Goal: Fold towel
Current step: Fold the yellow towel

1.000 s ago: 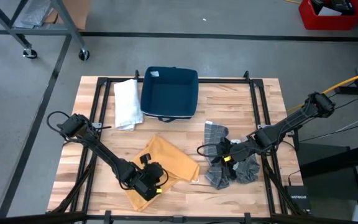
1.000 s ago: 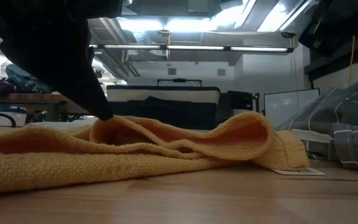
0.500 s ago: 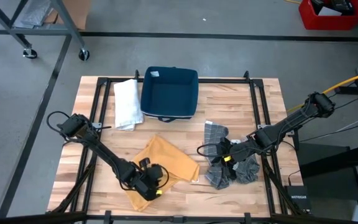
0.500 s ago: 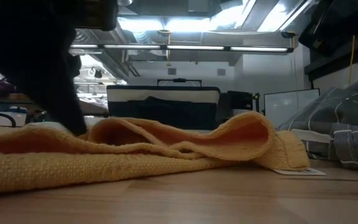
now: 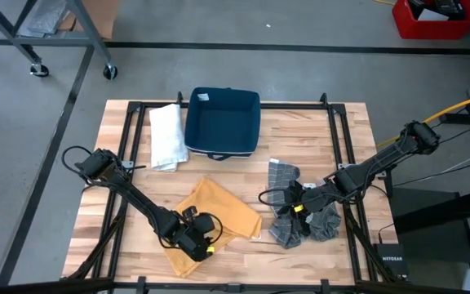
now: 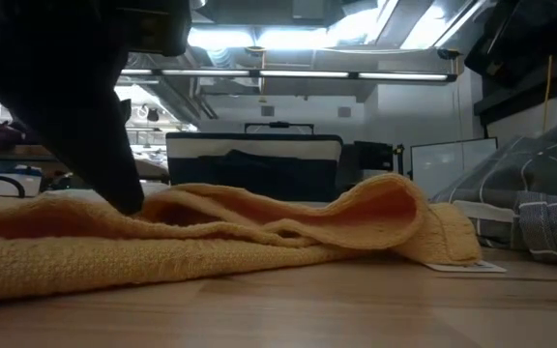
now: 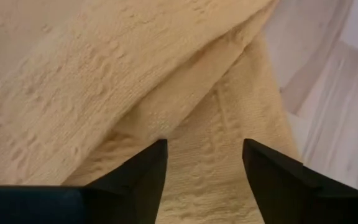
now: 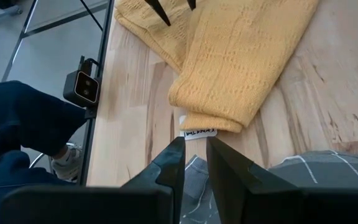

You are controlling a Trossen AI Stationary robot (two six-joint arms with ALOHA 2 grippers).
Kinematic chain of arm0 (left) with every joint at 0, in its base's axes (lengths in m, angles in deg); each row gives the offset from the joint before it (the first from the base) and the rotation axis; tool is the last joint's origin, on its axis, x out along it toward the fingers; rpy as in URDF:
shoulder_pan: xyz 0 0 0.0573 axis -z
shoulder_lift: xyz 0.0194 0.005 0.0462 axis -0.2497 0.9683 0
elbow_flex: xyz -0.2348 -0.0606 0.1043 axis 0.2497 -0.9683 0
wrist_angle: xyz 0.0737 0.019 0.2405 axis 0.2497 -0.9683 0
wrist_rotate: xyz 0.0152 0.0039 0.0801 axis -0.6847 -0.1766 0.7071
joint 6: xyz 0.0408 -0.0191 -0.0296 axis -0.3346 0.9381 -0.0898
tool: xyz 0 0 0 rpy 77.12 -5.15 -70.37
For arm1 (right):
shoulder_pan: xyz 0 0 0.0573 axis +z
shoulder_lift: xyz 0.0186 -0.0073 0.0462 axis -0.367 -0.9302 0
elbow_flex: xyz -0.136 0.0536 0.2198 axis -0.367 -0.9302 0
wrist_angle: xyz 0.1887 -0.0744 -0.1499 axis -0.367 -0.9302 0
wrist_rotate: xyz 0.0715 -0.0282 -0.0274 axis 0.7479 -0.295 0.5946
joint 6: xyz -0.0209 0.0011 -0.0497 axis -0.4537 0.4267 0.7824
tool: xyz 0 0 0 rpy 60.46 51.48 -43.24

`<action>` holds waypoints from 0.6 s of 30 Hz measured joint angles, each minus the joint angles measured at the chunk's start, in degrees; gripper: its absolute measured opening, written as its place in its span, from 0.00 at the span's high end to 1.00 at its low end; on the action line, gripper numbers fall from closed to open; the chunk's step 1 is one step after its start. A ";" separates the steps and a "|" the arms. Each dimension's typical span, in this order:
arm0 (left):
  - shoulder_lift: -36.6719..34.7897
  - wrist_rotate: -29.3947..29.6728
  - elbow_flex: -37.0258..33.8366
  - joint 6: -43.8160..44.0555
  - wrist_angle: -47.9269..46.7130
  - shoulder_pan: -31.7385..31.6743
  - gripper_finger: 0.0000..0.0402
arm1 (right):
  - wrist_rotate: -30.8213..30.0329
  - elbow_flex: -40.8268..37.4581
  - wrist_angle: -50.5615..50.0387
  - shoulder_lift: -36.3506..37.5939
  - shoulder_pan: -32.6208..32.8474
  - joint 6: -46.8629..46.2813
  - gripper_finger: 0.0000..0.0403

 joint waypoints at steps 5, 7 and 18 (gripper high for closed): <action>0.02 -0.10 -0.01 6.09 -4.43 -0.04 0.47 | 0.17 0.00 0.00 -0.02 0.00 -0.02 0.82; 0.02 -0.16 -0.02 9.93 -6.48 -0.04 0.47 | 0.15 -0.02 -0.02 -0.02 0.00 0.00 0.82; 0.02 1.63 -0.02 9.23 -2.00 -0.75 0.47 | 0.11 -0.02 -0.02 -0.02 0.00 0.00 0.82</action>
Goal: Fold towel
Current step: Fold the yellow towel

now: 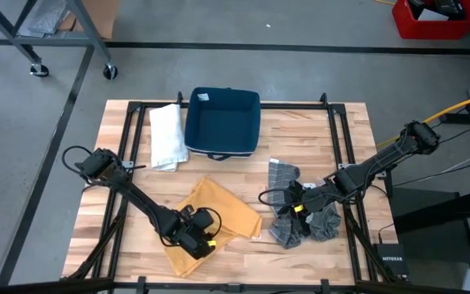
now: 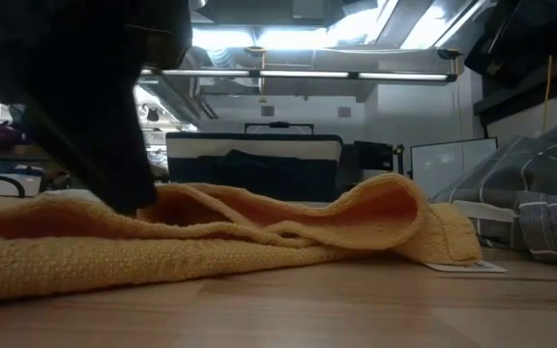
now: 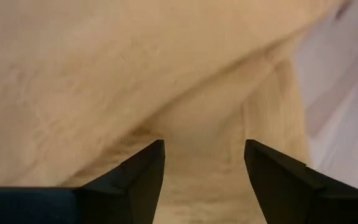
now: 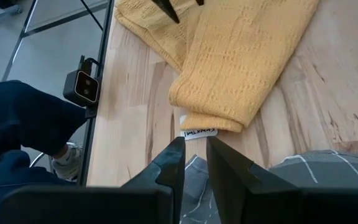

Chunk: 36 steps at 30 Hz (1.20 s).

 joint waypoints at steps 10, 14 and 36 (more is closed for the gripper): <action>0.00 4.75 0.00 -2.37 -0.49 -2.97 0.47 | -0.17 0.00 0.00 0.00 0.00 0.00 0.82; 0.00 4.47 0.00 -2.83 -0.89 -3.12 0.52 | 0.11 0.00 0.00 0.00 0.00 -0.01 0.82; 0.00 0.90 0.00 2.35 -9.19 -0.70 0.92 | 0.13 0.00 -0.04 0.00 0.00 0.00 0.82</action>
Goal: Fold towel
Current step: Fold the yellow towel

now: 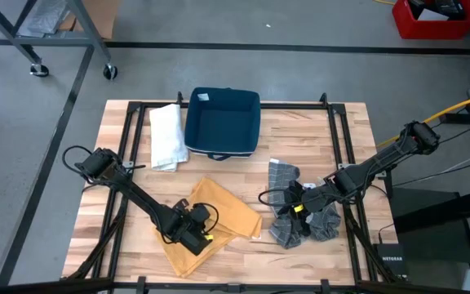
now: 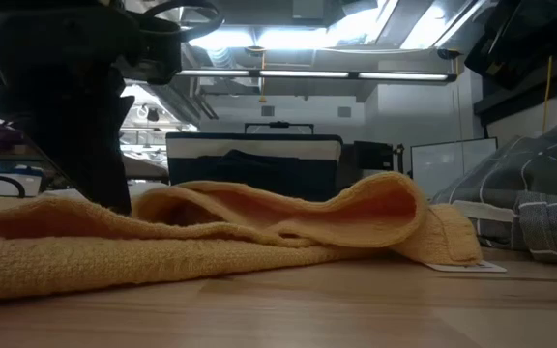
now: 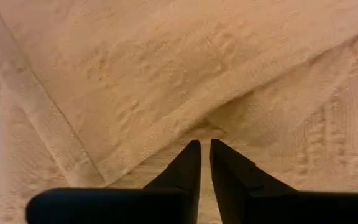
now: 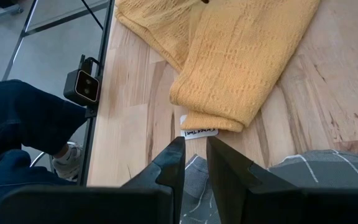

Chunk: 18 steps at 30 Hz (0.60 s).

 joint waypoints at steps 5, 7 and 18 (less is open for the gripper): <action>0.00 -7.30 0.00 -4.38 0.31 -0.02 0.85 | 0.00 0.00 0.00 0.00 0.00 0.00 0.82; 0.00 -9.18 0.00 -4.72 0.36 0.00 0.80 | 0.00 0.00 0.00 0.00 0.00 0.00 0.82; 0.00 -7.82 0.00 -4.94 6.30 -0.13 0.47 | 0.00 0.00 0.00 0.00 0.00 0.00 0.82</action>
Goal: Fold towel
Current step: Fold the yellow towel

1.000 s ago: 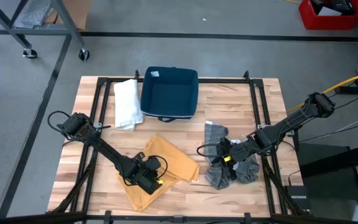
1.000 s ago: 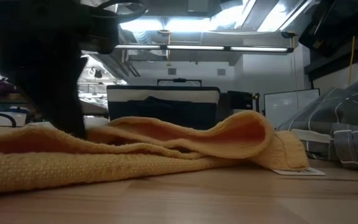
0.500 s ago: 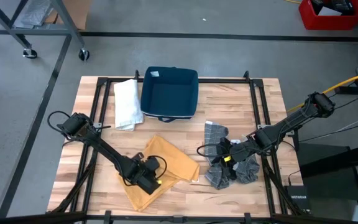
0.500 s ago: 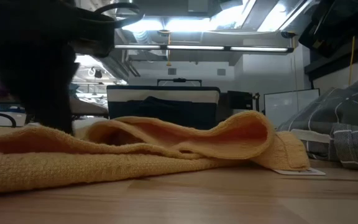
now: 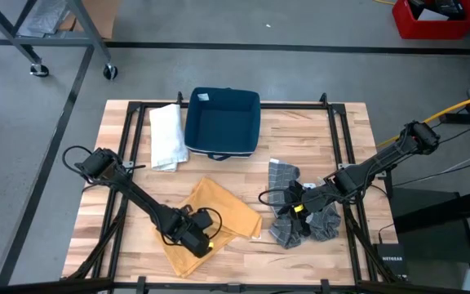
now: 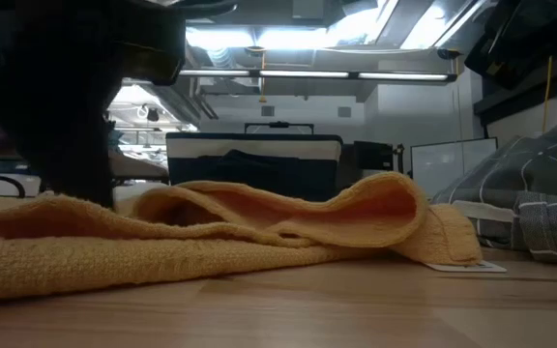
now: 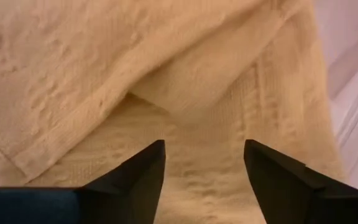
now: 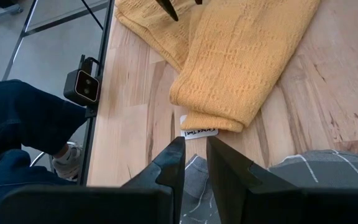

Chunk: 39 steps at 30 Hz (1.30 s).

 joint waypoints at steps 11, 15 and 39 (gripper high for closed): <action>0.00 5.07 0.00 2.82 0.08 -1.75 0.45 | -0.02 0.00 0.00 0.00 0.00 0.00 0.82; 0.00 5.07 0.00 2.82 0.06 -3.15 0.45 | -0.02 0.00 0.00 0.00 0.00 0.00 0.82; 0.00 7.31 0.00 3.43 -0.41 -2.54 0.98 | -0.02 0.00 0.00 0.00 0.00 0.00 0.82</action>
